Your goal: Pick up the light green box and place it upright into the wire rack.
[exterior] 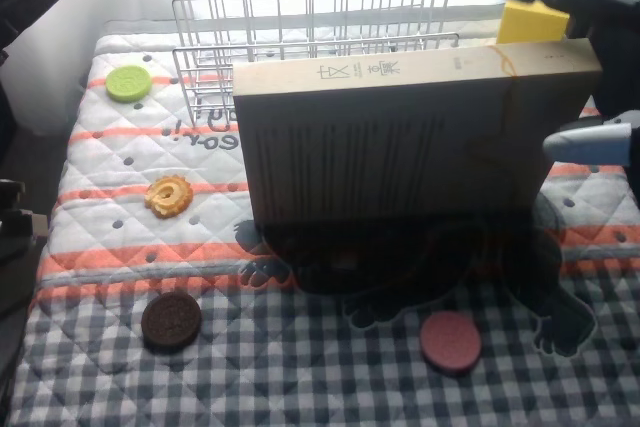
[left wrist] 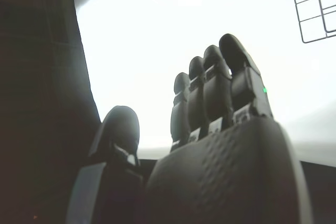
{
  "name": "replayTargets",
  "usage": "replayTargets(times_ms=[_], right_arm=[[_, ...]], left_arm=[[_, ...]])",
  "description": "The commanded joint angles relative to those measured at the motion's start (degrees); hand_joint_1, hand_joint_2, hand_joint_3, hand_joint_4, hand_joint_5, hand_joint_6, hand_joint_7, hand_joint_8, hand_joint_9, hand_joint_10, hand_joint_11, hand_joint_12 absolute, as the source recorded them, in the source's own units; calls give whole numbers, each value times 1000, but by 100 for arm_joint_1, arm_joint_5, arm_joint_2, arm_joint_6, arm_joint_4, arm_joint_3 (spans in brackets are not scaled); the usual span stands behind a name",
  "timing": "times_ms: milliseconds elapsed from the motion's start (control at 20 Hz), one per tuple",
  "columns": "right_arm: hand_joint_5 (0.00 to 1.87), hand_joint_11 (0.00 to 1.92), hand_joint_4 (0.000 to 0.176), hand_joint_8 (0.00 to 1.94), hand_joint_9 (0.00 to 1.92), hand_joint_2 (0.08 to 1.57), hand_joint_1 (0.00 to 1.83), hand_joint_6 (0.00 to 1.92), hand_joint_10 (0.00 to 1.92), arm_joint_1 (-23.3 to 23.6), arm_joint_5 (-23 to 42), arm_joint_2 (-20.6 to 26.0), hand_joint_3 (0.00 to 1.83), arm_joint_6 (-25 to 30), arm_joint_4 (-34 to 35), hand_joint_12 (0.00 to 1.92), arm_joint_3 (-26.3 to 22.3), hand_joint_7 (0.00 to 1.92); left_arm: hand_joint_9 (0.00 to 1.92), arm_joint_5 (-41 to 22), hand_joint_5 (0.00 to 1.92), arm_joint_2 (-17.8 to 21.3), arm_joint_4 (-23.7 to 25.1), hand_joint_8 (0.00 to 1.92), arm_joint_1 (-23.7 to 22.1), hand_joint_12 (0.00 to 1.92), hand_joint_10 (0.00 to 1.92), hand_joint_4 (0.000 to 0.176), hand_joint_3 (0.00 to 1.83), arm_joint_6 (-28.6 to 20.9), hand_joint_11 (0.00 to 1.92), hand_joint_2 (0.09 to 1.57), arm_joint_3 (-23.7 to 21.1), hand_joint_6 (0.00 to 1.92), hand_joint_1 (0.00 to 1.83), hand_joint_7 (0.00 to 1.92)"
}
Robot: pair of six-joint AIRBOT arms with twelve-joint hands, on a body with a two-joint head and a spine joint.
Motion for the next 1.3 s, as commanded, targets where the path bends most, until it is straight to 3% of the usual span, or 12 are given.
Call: replayTargets(times_ms=[0, 100, 300, 400, 550, 650, 700, 900, 1000, 1050, 1200, 1250], right_arm=[[234, 33, 91, 4, 88, 1018, 645, 7, 13, 97, 648, 65, 18, 46, 207, 210, -1, 155], [236, 74, 84, 7, 122, 1016, 619, 5, 21, 124, 647, 61, 11, 120, 157, 229, -1, 169], [226, 131, 108, 0, 182, 935, 558, 0, 5, 455, 510, -52, 0, 276, -255, 238, 31, 186], [183, 142, 59, 0, 186, 945, 582, 0, 7, 758, 272, -184, 0, 309, -621, 244, 121, 172], [193, 162, 71, 9, 214, 926, 578, 6, 14, 935, 101, -268, 0, 454, -882, 258, 201, 200], [198, 158, 125, 0, 190, 911, 557, 5, 2, 1144, -143, -394, 0, 744, -1222, 262, 333, 180], [205, 112, 125, 0, 141, 896, 598, 7, 0, 1218, -269, -452, 0, 744, -1365, 247, 394, 152], [217, 9, 97, 1, 227, 906, 608, 0, 3, 1256, -637, -507, 0, 1037, -1606, 675, 495, 225], [317, 0, 45, 10, 226, 933, 597, 14, 7, 1253, -705, -542, 2, 1131, -1634, 569, 505, 303], [414, 162, 2, 27, 494, 952, 676, 15, 45, 1246, -711, -570, 3, 1132, -1654, 871, 505, 521], [735, 643, 0, 85, 1074, 1061, 970, 10, 243, 1227, -711, -609, 3, 1133, -1696, 1254, 486, 1111], [820, 714, 0, 744, 1113, 1093, 1273, 16, 307, 1195, -711, -609, 0, 1133, -1696, 1340, 479, 1053]], left_arm=[[485, -686, 551, -13, -90, 1, -51, 910, 11, 25, 3, -38, 116, 1160, 5, 2, 402, 419], [489, -684, 555, -27, -90, 2, -52, 914, 8, 15, 1, -38, 103, 1161, 11, 4, 408, 421], [494, -670, 565, -34, -97, 5, -54, 922, 7, 8, 0, -38, 103, 1158, 20, 5, 418, 432], [489, -663, 568, -39, -98, 1, -54, 919, 4, 5, 1, -38, 94, 1161, 27, 4, 411, 427], [503, -663, 572, -46, -98, 4, -55, 929, 7, 13, 0, -38, 106, 1155, 31, 3, 445, 437], [511, -660, 581, -63, -97, 1, -69, 962, 3, 5, 0, -38, 92, 1156, 44, 1, 466, 450], [508, -655, 587, -75, -97, 0, -78, 965, 1, 6, 1, -38, 80, 1159, 52, 2, 474, 447], [494, -652, 589, -89, -94, 2, -85, 968, 3, 4, 4, -38, 62, 1171, 57, 1, 469, 441], [493, -652, 599, -91, -95, 5, -85, 964, 2, 3, 4, -38, 65, 1174, 59, 4, 474, 450], [496, -653, 591, -91, -96, 5, -84, 961, 3, 8, 5, -38, 74, 1181, 62, 0, 471, 454], [495, -661, 592, -90, -96, 1, -83, 964, 1, 1, 7, -38, 77, 1197, 65, 1, 468, 452], [495, -670, 601, -91, -96, 1, -83, 964, 1, 0, 7, -38, 74, 1201, 65, 4, 474, 452]])
